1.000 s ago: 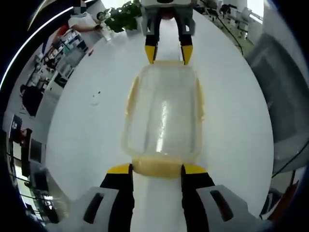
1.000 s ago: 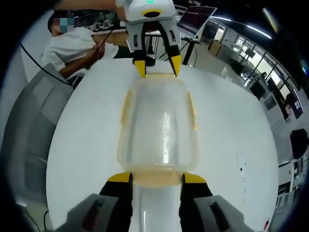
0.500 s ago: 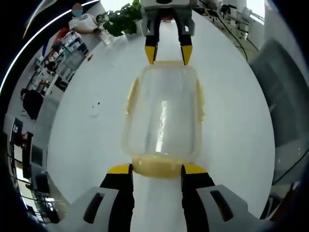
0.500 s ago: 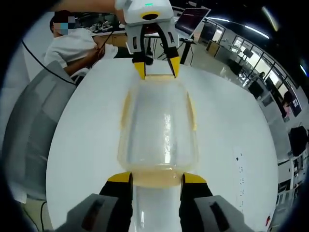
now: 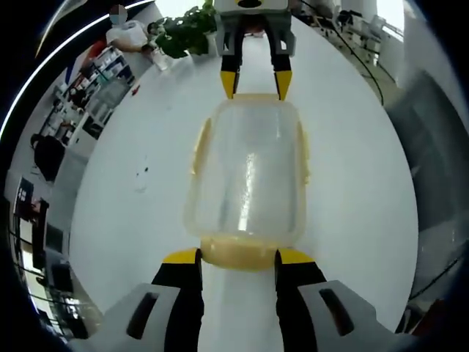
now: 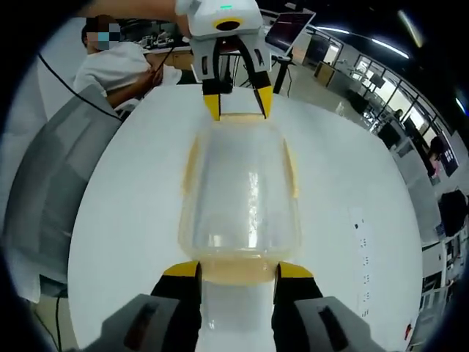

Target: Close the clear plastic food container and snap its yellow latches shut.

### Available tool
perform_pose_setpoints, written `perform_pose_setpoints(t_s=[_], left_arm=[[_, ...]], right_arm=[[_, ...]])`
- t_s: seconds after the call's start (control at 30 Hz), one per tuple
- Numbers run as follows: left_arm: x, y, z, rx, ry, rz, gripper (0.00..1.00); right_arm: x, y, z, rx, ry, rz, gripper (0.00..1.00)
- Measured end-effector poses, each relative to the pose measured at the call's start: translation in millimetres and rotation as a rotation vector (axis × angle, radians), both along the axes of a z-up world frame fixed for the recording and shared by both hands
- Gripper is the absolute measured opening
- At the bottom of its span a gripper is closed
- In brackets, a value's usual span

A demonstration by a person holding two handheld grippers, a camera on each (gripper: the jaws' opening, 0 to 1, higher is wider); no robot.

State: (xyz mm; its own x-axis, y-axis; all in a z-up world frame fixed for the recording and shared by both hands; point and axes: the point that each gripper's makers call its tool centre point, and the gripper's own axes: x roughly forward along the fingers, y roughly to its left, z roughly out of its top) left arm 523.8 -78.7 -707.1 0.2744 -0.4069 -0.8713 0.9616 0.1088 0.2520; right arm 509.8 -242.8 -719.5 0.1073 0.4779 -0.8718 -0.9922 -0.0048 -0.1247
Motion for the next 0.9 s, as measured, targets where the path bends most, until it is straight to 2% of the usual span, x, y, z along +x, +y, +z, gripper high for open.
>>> perform_pose_setpoints(t_s=[0.37, 0.9], left_arm=[[5.9, -20.6, -3.2, -0.016, 0.013, 0.013, 0.37], [3.9, -52.4, -4.0, -0.041, 0.037, 0.028, 0.37]], right_arm=[[7.0, -21.7, -1.3, -0.004, 0.004, 0.014, 0.36], [12.1, -52.1, -4.3, -0.024, 0.019, 0.036, 0.36]])
